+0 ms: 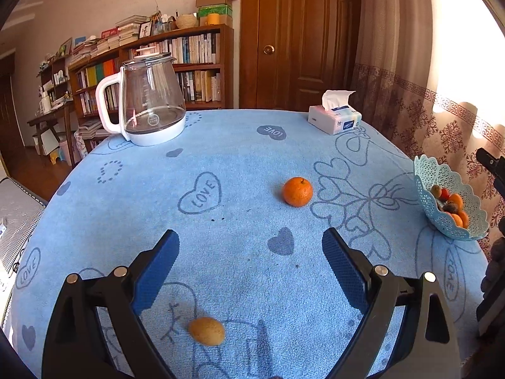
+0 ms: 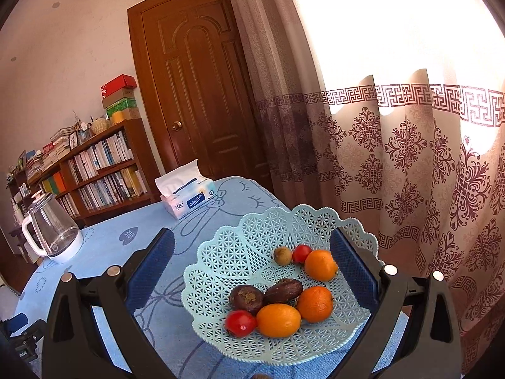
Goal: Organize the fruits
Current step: 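Move both tools back from the basket toward the orange and yellow fruit, then grasp the second small yellow fruit with the left tool, then grasp the orange with the right tool while the left tool holds the yellow fruit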
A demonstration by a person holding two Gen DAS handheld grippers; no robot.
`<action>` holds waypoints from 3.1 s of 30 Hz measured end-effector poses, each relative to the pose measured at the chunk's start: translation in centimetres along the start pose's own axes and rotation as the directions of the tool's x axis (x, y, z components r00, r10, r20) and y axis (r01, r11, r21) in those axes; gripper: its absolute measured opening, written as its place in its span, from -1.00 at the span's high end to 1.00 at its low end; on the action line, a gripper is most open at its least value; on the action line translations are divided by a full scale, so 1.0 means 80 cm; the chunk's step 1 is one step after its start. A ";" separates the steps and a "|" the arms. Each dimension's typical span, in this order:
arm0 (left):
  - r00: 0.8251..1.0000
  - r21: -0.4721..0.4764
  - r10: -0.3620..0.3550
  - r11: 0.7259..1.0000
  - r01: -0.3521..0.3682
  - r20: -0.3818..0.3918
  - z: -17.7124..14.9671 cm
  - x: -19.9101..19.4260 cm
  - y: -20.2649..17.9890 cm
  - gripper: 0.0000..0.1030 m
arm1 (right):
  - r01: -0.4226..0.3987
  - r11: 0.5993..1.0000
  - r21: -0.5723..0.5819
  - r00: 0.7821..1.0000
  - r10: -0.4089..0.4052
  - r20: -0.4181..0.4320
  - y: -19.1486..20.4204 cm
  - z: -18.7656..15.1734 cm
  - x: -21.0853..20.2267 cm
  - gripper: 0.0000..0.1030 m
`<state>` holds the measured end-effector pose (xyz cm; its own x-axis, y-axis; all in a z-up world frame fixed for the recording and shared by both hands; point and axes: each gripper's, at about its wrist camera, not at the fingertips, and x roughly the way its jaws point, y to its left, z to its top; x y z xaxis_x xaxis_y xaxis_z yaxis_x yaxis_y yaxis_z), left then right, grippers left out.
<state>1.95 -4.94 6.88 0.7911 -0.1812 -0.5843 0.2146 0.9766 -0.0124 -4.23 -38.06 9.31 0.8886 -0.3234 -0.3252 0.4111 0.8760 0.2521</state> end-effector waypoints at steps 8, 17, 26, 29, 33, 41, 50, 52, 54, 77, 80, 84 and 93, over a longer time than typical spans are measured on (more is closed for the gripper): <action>0.998 -0.042 0.065 0.997 -0.065 -0.022 -0.008 -0.018 0.053 -0.77 | -0.074 0.996 -0.042 0.997 0.074 0.000 0.034 -0.008 -0.020 -0.94; 0.995 -0.071 0.057 0.995 -0.063 -0.075 -0.032 -0.020 0.071 -0.77 | -0.130 0.986 -0.103 0.991 0.127 -0.037 0.065 -0.026 -0.024 -0.94; 0.988 -0.028 0.041 0.999 -0.045 -0.148 -0.057 -0.001 0.060 -0.77 | -0.152 0.971 -0.185 0.986 0.137 -0.091 0.088 -0.050 -0.014 -0.94; 0.987 -0.024 0.033 0.999 -0.037 -0.156 -0.060 0.001 0.058 -0.76 | -0.166 0.963 -0.210 0.983 0.146 -0.108 0.094 -0.056 -0.011 -0.94; 0.988 -0.020 0.022 0.999 -0.026 -0.155 -0.061 0.001 0.057 -0.68 | -0.189 0.955 -0.229 0.977 0.160 -0.141 0.102 -0.064 -0.006 -0.94; 0.977 -0.015 -0.036 0.999 0.034 -0.209 -0.069 0.009 0.051 -0.24 | -0.218 0.945 -0.243 0.966 0.174 -0.189 0.107 -0.073 0.002 -0.94; 0.971 -0.020 -0.061 0.998 0.058 -0.229 -0.072 0.013 0.049 0.06 | -0.250 0.927 -0.278 0.956 0.192 -0.220 0.116 -0.082 0.005 -0.94; 0.971 -0.019 -0.062 0.998 0.059 -0.232 -0.073 0.013 0.049 0.10 | -0.263 0.921 -0.288 0.951 0.199 -0.235 0.120 -0.084 0.006 -0.94; 0.970 -0.020 -0.064 0.998 0.061 -0.234 -0.073 0.014 0.049 0.11 | -0.279 0.913 -0.299 0.945 0.205 -0.254 0.124 -0.087 0.008 -0.94; 0.986 -0.039 -0.072 0.997 0.067 -0.152 -0.072 -0.004 0.051 0.44 | -0.370 0.876 -0.309 0.898 0.252 -0.361 0.143 -0.100 0.019 -0.94; 0.989 -0.051 -0.070 0.997 0.064 -0.130 -0.072 -0.009 0.055 0.44 | -0.412 0.855 -0.317 0.874 0.272 -0.402 0.160 -0.100 0.028 -0.94; 0.991 -0.072 -0.070 0.995 0.062 -0.118 -0.071 -0.012 0.060 0.44 | -0.445 0.818 -0.364 0.861 0.278 -0.426 0.198 -0.101 0.049 -0.94; 0.988 -0.101 -0.089 0.992 0.077 -0.123 -0.071 -0.010 0.066 0.44 | -0.496 0.784 -0.375 0.797 0.239 -0.554 0.273 -0.124 0.132 -0.64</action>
<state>-0.82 1.05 2.67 0.6926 -0.2517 -0.6760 0.2153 0.9666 -0.1394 12.11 -18.84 2.35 0.6941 0.1500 -0.7041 -0.1944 0.9808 0.0173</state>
